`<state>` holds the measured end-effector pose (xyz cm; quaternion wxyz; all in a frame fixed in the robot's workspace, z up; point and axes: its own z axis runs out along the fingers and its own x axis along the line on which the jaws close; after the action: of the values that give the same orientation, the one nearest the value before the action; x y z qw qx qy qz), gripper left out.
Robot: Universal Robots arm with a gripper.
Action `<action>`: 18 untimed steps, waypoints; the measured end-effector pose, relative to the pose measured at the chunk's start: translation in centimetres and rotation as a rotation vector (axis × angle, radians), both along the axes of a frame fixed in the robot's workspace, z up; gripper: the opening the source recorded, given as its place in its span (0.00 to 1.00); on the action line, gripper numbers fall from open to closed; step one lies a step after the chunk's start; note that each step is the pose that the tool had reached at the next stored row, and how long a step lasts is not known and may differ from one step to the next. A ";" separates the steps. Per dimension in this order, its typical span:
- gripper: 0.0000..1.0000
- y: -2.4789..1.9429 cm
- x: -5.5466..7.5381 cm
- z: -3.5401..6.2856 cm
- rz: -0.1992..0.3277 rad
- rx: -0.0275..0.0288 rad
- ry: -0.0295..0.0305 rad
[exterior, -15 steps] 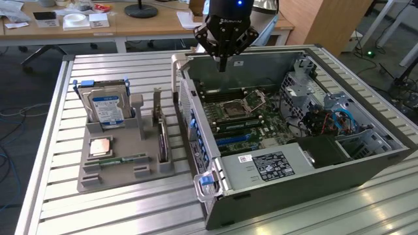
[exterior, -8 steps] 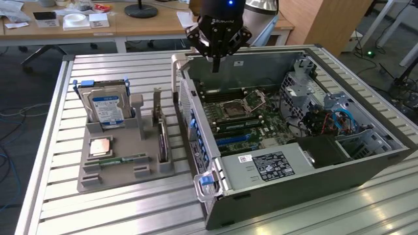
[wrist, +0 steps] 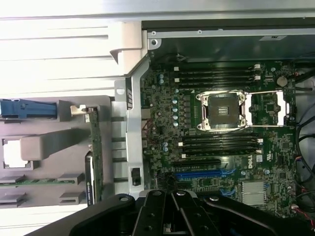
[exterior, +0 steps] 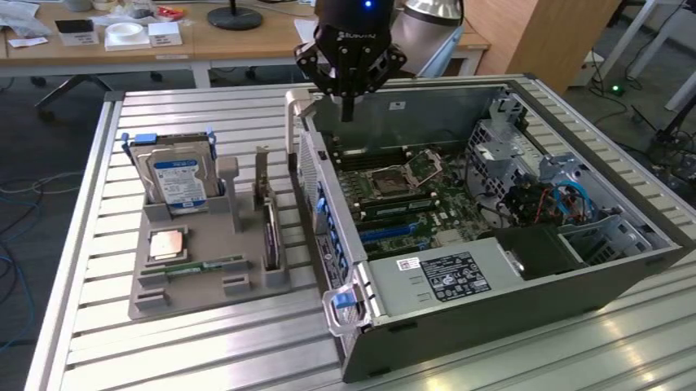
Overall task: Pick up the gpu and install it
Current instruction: 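Reach for the gpu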
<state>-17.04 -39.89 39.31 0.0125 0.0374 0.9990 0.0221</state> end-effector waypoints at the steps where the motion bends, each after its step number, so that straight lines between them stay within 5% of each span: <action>1: 0.11 0.00 -0.2 0.00 0.000 0.0000 -0.0001; 18: 0.11 0.00 -3.4 -0.07 0.000 0.0000 0.0000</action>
<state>-20.47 -39.88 39.24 0.0125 0.0374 0.9990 0.0221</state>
